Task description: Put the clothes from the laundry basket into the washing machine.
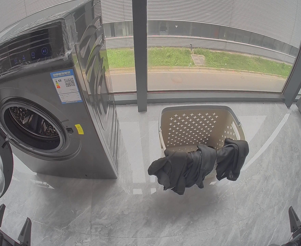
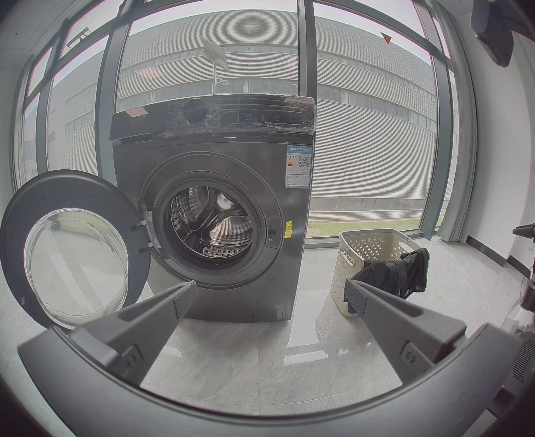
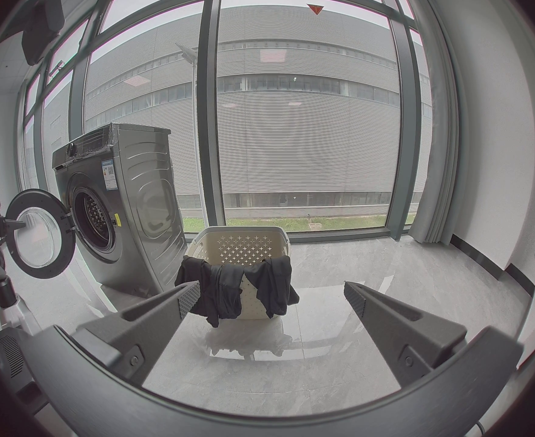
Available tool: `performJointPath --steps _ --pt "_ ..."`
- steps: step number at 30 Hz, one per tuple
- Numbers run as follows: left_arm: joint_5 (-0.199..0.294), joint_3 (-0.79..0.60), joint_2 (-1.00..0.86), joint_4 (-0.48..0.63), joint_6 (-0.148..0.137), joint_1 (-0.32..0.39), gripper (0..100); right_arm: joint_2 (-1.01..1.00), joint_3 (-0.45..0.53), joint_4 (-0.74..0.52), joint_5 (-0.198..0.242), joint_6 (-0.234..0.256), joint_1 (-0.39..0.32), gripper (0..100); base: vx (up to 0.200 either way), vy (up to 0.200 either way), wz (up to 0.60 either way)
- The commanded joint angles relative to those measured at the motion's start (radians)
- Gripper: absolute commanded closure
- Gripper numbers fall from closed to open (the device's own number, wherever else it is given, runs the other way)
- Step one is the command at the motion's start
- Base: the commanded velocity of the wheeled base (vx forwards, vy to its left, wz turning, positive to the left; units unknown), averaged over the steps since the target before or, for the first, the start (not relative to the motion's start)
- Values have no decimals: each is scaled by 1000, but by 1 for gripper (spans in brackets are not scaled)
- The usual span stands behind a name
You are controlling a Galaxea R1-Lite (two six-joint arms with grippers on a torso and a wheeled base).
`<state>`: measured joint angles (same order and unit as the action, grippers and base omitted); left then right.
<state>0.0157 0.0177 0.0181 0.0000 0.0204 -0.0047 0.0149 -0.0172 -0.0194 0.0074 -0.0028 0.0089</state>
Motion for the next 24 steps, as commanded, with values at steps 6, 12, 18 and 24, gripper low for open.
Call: performJointPath --steps 6,12,18,24 --pt "0 -18 -18 0 3 0 0 -7 11 -1 2 0 0 0 0 -167 0" --pt "0 -16 -18 0 3 0 0 -7 11 -1 2 1 0 0 0 0 0" --pt "1 -16 -18 2 -2 0 0 -7 11 -1 0 0 0 0 33 0 0" --pt "1 -16 -18 2 4 0 0 -7 11 -1 0 0 0 0 167 0 0"
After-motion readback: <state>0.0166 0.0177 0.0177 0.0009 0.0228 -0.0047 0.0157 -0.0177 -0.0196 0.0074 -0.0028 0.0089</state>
